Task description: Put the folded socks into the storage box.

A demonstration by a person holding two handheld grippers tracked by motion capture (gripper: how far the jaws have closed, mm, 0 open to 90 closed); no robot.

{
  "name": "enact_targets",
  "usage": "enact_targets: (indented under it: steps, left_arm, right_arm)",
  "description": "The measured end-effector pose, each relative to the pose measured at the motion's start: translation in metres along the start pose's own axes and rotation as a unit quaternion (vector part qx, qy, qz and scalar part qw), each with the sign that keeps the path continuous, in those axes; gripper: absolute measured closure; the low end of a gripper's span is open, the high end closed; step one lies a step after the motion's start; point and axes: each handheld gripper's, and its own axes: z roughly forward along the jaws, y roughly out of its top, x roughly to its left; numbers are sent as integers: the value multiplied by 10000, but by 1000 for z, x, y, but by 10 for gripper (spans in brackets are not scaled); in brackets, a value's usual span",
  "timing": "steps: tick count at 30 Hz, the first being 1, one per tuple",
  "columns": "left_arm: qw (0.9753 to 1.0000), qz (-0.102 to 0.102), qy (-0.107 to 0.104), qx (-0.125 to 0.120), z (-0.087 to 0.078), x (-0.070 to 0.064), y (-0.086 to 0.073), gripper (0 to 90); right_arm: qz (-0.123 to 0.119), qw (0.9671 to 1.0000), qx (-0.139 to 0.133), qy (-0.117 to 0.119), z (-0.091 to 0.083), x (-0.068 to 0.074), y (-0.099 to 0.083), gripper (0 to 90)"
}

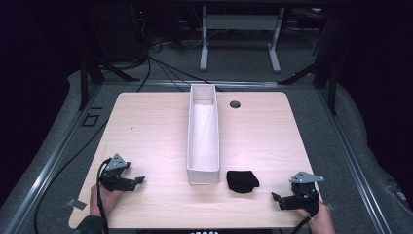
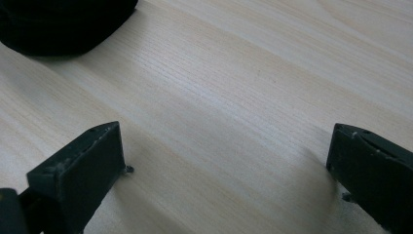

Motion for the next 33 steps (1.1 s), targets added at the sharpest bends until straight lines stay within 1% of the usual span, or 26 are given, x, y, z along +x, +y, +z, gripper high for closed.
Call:
enact_targets:
  steps: [2,3,4,5,7,8,9,10,13,17,20,21,22,23,24,25,26,27,28,30,31,33]
  left_arm:
    - [10000,0,0,-1,0,0,0,127]
    - [10000,0,-1,-1,0,0,0,128]
    - [10000,-4,0,-2,0,0,0,127]
    - [10000,0,-1,-1,0,0,0,127]
    - [10000,-2,1,-1,0,0,0,127]
    - [10000,0,0,0,0,0,0,127]
    - [10000,0,0,0,0,0,0,127]
    - [10000,-1,0,0,0,0,0,128]
    - [10000,-1,0,-1,0,0,0,128]
    - [10000,-4,-1,0,0,0,0,128]
    - [10000,-2,-2,-2,0,0,0,128]
    - [10000,-3,-3,-5,0,0,0,128]
    - [10000,-2,-4,-5,0,0,0,128]
    - [10000,-2,-6,-5,0,0,0,128]
    - [10000,0,-8,-6,0,0,0,128]
    - [10000,0,-12,-5,0,0,0,128]
    - [10000,5,-15,-6,0,0,0,129]
    - [10000,5,-16,-6,0,0,0,129]
    - [10000,-4,-22,-5,0,0,0,129]
    - [10000,4,-14,-6,0,0,0,129]
    - [10000,3,-11,-6,0,0,0,129]
    - [10000,2,-5,-3,0,0,0,130]
  right_arm:
    - [12,10000,6,-11,0,0,0,0]
    - [25,10000,40,40,0,-1,1,0]
    - [18,10000,46,37,0,-1,1,0]
    - [6,9999,127,13,-1,-1,1,0]
    - [9,9999,129,14,0,-1,2,0]
    - [7,10000,74,3,1,-1,2,0]
    - [7,10000,74,3,1,-1,2,0]
    - [7,9999,117,6,0,-1,2,0]
    - [7,9999,124,38,1,-1,3,0]
    - [11,9999,134,-5,1,-1,3,0]
    - [16,9997,243,-17,0,-1,4,0]
    - [-5,9999,143,-47,0,-1,4,0]
    - [-51,9999,128,-55,0,-1,3,0]
    - [-72,9997,207,-50,-2,-1,4,2]
    - [-48,9998,154,-91,-2,-1,3,18]
    - [-23,9999,148,-79,-3,-1,3,38]
    - [-5,9999,144,-10,-3,-2,3,50]
    - [-33,9998,210,-37,-4,-3,4,45]
    - [-30,9996,285,-17,-5,-3,5,31]
    - [9,9990,439,-10,-4,-4,8,9]
    - [35,9989,461,42,-4,-4,9,10]
    - [51,9982,592,100,-4,-4,12,4]
